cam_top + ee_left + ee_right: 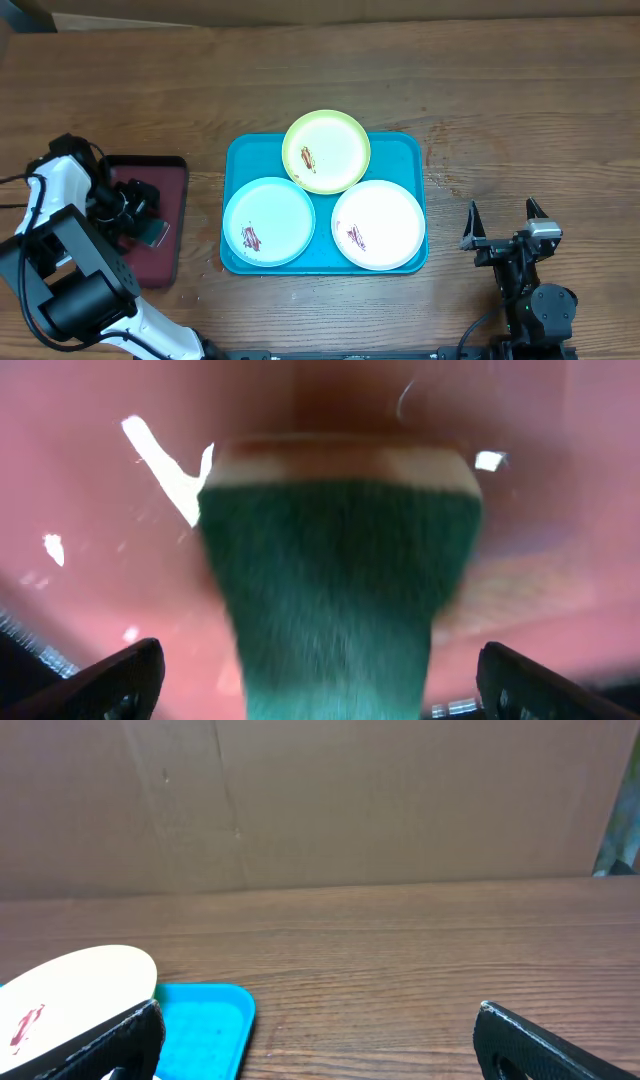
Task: Clean dirty plates on tray and stack at the side
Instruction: 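Grasp the green scrub sponge with the left gripper, then dip and swish the held sponge in the red water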
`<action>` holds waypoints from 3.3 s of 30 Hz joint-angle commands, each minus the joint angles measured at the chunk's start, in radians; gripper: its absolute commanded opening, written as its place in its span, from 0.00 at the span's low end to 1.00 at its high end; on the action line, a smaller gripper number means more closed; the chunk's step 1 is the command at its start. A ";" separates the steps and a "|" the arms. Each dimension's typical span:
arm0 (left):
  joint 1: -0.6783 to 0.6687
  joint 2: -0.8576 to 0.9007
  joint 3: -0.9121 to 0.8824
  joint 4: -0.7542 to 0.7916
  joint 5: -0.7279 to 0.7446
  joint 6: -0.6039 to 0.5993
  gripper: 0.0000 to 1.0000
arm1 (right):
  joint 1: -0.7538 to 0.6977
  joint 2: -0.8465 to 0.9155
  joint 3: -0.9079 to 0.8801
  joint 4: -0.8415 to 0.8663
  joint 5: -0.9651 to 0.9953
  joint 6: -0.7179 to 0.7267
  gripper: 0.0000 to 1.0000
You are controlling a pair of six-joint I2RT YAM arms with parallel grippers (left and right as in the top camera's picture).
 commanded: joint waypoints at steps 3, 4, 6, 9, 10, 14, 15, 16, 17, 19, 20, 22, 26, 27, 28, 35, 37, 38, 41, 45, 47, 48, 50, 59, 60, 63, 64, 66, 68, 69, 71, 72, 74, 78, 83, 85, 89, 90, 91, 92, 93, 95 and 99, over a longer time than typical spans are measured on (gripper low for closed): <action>-0.007 0.003 -0.095 0.115 0.104 0.024 1.00 | -0.006 -0.008 -0.010 0.006 0.002 0.004 1.00; -0.007 0.003 -0.107 0.139 0.145 0.052 1.00 | -0.006 -0.008 -0.010 0.006 0.002 0.004 1.00; -0.007 0.003 -0.126 0.169 0.196 0.082 1.00 | -0.006 -0.008 -0.010 0.006 0.002 0.004 1.00; -0.007 0.003 -0.138 0.169 0.185 0.081 0.99 | -0.006 -0.008 -0.010 0.006 0.002 0.004 1.00; -0.007 0.003 -0.139 0.168 0.182 0.082 0.97 | -0.006 -0.008 -0.010 0.006 0.002 0.004 1.00; -0.007 0.003 -0.142 0.161 0.183 0.081 0.62 | -0.006 -0.008 -0.010 0.006 0.002 0.004 1.00; -0.007 0.003 -0.142 0.160 0.183 0.081 0.55 | -0.006 -0.008 -0.010 0.006 0.002 0.004 1.00; -0.007 0.003 -0.142 0.158 0.183 0.081 0.49 | -0.006 -0.008 -0.010 0.006 0.002 0.004 1.00; -0.007 0.003 -0.142 0.156 0.183 0.081 0.43 | -0.006 -0.008 -0.010 0.006 0.002 0.004 1.00; -0.007 0.003 -0.142 0.153 0.183 0.081 0.31 | -0.006 -0.008 -0.010 0.006 0.002 0.004 1.00; -0.007 0.003 -0.142 0.153 0.183 0.081 0.25 | -0.006 -0.008 -0.010 0.006 0.002 0.004 1.00; -0.007 0.003 -0.142 0.153 0.183 0.081 0.09 | -0.006 -0.008 -0.010 0.006 0.002 0.004 1.00; -0.007 0.003 -0.142 0.140 0.183 0.080 0.55 | -0.006 -0.008 -0.010 0.006 0.002 0.004 1.00; -0.007 0.003 -0.142 0.135 0.184 0.081 0.92 | -0.006 -0.008 -0.010 0.006 0.002 0.004 1.00; -0.007 0.003 -0.142 0.130 0.184 0.081 1.00 | -0.006 -0.008 -0.010 0.006 0.002 0.004 1.00; -0.007 0.003 -0.142 0.093 0.185 0.081 0.89 | -0.006 -0.008 -0.010 0.006 0.002 0.004 1.00; -0.007 0.003 -0.142 0.092 0.185 0.081 0.69 | -0.006 -0.008 -0.010 0.006 0.002 0.004 1.00; -0.007 0.003 -0.142 0.093 0.183 0.081 0.57 | -0.006 -0.008 -0.010 0.006 0.002 0.004 1.00; -0.007 0.003 -0.142 0.104 0.182 0.081 0.26 | -0.006 -0.008 -0.010 0.006 0.002 0.004 1.00; -0.007 0.003 -0.142 0.120 0.180 0.080 0.04 | -0.006 -0.008 -0.010 0.006 0.002 0.004 1.00; -0.006 0.003 -0.142 0.132 0.158 0.080 0.04 | -0.006 -0.008 -0.010 0.006 0.002 0.004 1.00; -0.006 0.003 -0.142 0.136 0.138 0.080 0.04 | -0.006 -0.008 -0.010 0.006 0.002 0.004 1.00; -0.006 0.003 -0.142 0.142 0.100 0.077 0.26 | -0.006 -0.008 -0.010 0.006 0.002 0.004 1.00; -0.006 0.003 -0.142 0.182 -0.005 0.078 1.00 | -0.006 -0.008 -0.010 0.006 0.002 0.004 1.00; -0.006 0.003 -0.142 0.183 -0.004 0.077 0.94 | -0.006 -0.008 -0.010 0.006 0.002 0.004 1.00; -0.006 0.003 -0.142 0.183 -0.004 0.077 0.37 | -0.006 -0.008 -0.010 0.006 0.002 0.004 1.00; -0.006 0.003 -0.142 0.183 -0.003 0.076 0.20 | -0.006 -0.008 -0.010 0.006 0.002 0.004 1.00; -0.006 0.003 -0.142 0.181 -0.002 0.063 0.04 | -0.006 -0.008 -0.010 0.006 0.002 0.004 1.00; -0.006 0.003 -0.142 0.180 -0.002 0.058 0.04 | -0.006 -0.008 -0.010 0.006 0.002 0.004 1.00; -0.006 0.003 -0.142 0.180 -0.002 0.058 0.04 | -0.006 -0.008 -0.010 0.006 0.002 0.004 1.00; -0.006 0.003 -0.142 0.184 -0.002 0.058 0.06 | -0.006 -0.008 -0.010 0.006 0.002 0.004 1.00; -0.006 0.003 -0.142 0.186 -0.002 0.058 0.15 | -0.006 -0.008 -0.010 0.006 0.002 0.004 1.00; -0.006 0.003 -0.142 0.192 -0.002 0.058 0.73 | -0.006 -0.008 -0.010 0.006 0.002 0.004 1.00; -0.006 0.003 -0.142 0.215 -0.006 0.059 1.00 | -0.006 -0.008 -0.010 0.006 0.002 0.004 1.00; -0.006 0.003 -0.142 0.252 -0.035 0.059 1.00 | -0.006 -0.008 -0.010 0.006 0.002 0.004 1.00; -0.006 0.003 -0.142 0.262 -0.041 0.059 0.97 | -0.006 -0.008 -0.010 0.006 0.002 0.004 1.00; -0.006 0.003 -0.142 0.278 -0.058 0.059 0.53 | -0.006 -0.008 -0.010 0.006 0.002 0.004 1.00; -0.006 0.003 -0.142 0.282 -0.066 0.059 0.25 | -0.006 -0.008 -0.010 0.006 0.002 0.004 1.00; -0.006 0.003 -0.142 0.285 -0.076 0.058 0.09 | -0.006 -0.008 -0.010 0.006 0.002 0.004 1.00; -0.006 0.003 -0.142 0.285 -0.084 0.058 0.04 | -0.006 -0.008 -0.010 0.006 0.002 0.004 1.00; -0.006 0.003 -0.142 0.288 -0.089 0.058 0.04 | -0.006 -0.008 -0.010 0.006 0.002 0.004 1.00; -0.006 0.003 -0.142 0.292 -0.100 0.058 0.04 | -0.006 -0.008 -0.010 0.006 0.002 0.004 1.00; -0.006 0.003 -0.142 0.300 -0.103 0.059 0.88 | -0.006 -0.008 -0.010 0.006 0.002 0.004 1.00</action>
